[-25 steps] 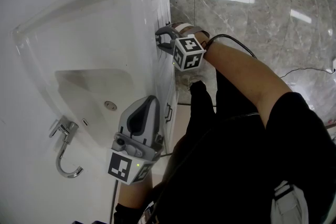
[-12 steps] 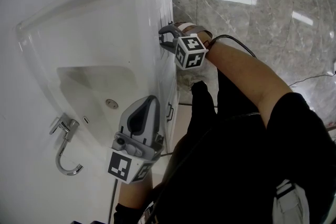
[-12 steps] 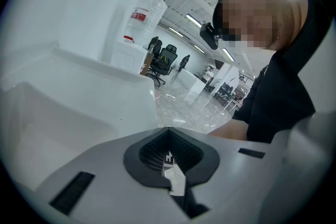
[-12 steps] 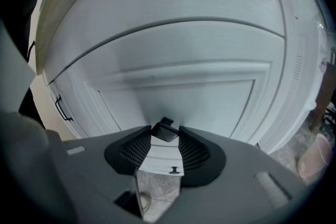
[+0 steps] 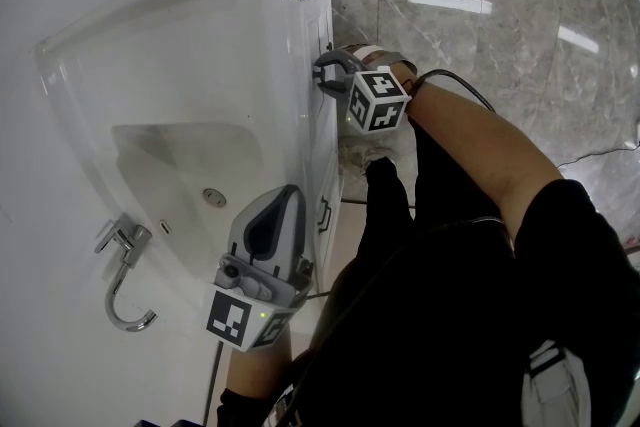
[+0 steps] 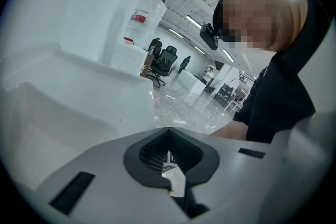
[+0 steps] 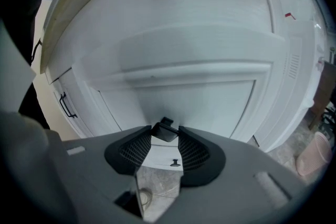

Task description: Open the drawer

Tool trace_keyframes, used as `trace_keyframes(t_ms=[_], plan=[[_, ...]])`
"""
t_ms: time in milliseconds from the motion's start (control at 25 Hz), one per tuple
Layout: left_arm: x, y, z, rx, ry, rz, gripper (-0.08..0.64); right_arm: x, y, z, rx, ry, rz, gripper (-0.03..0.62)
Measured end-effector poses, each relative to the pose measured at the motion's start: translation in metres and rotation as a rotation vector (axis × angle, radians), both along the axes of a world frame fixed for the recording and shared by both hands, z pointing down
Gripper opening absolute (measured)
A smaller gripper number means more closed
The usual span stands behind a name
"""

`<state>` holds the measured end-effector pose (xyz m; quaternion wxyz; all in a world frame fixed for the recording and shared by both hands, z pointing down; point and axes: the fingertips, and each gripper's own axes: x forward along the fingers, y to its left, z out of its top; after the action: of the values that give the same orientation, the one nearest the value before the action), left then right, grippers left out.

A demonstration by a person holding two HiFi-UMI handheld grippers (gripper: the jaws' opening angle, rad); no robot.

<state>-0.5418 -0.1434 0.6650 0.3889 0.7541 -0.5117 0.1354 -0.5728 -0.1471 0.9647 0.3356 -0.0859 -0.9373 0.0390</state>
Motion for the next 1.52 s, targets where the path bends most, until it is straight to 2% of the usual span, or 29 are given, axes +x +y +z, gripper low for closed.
trace_keyframes(t_ms=[320,640,1520], plan=[[0.012,-0.004,-0.003,0.016,0.011,0.008,-0.008,0.042,0.001,0.001,-0.006,0.017,0.005,0.155],[0.014,-0.008,-0.003,0.026,-0.020,0.001,-0.008,0.065,0.000,0.002,-0.009,0.030,0.018,0.156],[0.028,-0.002,-0.014,0.024,-0.011,0.004,-0.008,0.128,-0.001,0.003,-0.003,0.078,0.027,0.156]])
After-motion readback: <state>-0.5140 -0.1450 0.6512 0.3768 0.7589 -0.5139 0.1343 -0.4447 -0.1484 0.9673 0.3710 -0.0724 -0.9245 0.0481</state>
